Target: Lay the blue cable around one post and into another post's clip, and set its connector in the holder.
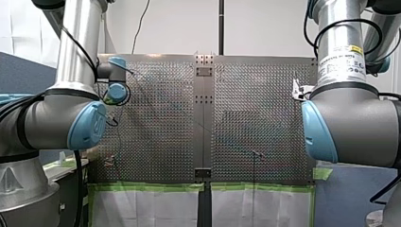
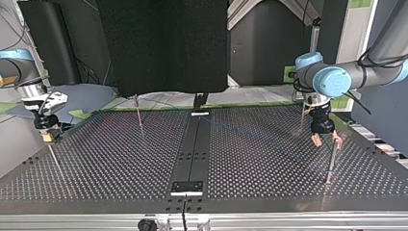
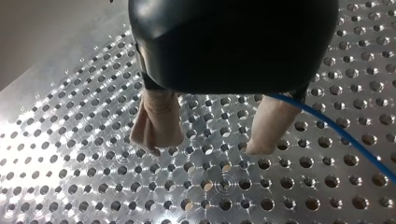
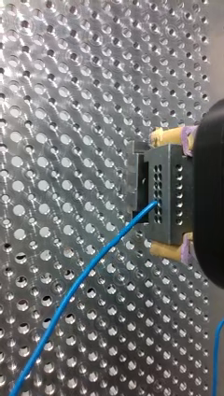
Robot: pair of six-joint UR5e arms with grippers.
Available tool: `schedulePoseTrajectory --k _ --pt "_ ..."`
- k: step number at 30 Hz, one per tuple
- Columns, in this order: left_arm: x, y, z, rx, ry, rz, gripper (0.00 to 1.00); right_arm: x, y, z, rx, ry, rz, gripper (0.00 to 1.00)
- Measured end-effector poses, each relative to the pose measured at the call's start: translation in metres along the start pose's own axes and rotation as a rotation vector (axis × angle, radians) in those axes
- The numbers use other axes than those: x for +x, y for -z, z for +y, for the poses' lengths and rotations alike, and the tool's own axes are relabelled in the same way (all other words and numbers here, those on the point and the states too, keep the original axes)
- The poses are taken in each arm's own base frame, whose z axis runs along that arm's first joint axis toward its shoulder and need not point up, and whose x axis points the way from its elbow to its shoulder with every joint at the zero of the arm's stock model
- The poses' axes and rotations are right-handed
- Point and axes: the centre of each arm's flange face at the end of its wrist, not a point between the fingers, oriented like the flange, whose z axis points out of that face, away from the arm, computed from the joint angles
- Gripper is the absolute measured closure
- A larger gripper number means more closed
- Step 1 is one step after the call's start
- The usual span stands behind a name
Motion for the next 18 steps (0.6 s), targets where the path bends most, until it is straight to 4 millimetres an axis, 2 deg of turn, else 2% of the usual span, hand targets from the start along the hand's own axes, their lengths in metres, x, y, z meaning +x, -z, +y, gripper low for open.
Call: schedulePoseTrajectory --k 18 --pt "0.0000 0.0000 -0.0001 0.000 -0.001 0.000 0.02 0.0014 -0.0024 0.0019 0.018 0.011 0.024 0.98"
